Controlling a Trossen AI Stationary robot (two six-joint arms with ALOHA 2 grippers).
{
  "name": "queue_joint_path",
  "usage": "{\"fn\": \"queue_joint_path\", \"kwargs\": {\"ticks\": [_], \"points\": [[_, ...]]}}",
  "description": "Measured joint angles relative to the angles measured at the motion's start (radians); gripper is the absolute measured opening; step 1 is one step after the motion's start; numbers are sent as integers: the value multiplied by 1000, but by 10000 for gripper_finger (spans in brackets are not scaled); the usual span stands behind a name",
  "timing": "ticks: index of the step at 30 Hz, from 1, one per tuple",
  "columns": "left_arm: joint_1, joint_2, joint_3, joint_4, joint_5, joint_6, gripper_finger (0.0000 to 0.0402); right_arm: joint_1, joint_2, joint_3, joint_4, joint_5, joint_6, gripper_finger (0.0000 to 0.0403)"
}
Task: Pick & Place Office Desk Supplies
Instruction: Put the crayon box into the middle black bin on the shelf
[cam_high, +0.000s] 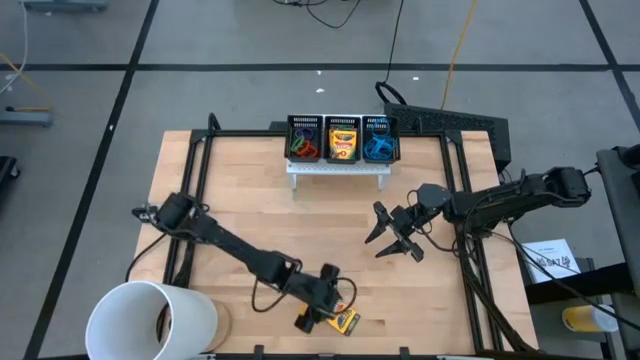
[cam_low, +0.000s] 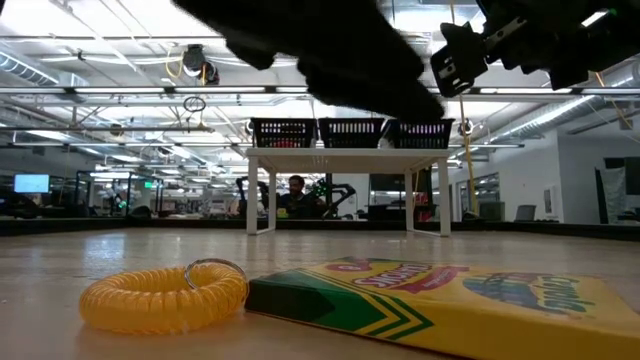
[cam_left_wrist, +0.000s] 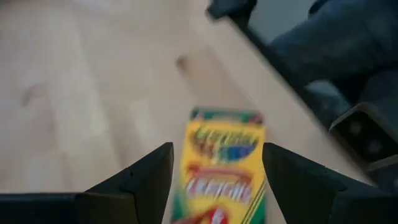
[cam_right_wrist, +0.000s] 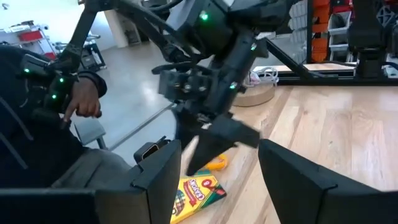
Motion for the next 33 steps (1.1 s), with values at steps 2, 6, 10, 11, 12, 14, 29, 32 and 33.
{"fn": "queue_joint_path", "kwargs": {"ticks": [2, 6, 10, 11, 12, 14, 29, 32, 33], "points": [[-16, 21, -1, 50, 8, -4, 255, 0, 0, 0, -3, 0, 1, 205], [-39, 57, -7, 58, 7, 24, 255, -2, 0, 0, 0, 0, -6, 205], [-56, 98, -6, 77, 1, 6, 255, -6, 0, 0, 20, 1, 4, 205], [-58, 110, -6, 74, -10, 0, 255, -6, 0, 0, 26, 1, 12, 205], [-59, 124, -6, 84, -25, -7, 255, -6, 0, 0, 30, 0, 20, 205], [-60, 146, -7, 89, -69, -16, 255, -6, 0, 0, 31, 0, 29, 205], [-2, 173, -6, 85, -390, -302, 255, 56, 0, 0, 20, 1, 171, 205], [14, 173, -6, 85, -391, -341, 255, 74, 0, 0, -64, 11, 339, 205], [18, 173, -6, 85, -389, -348, 255, 83, 0, 0, -108, 36, 359, 205]]}}
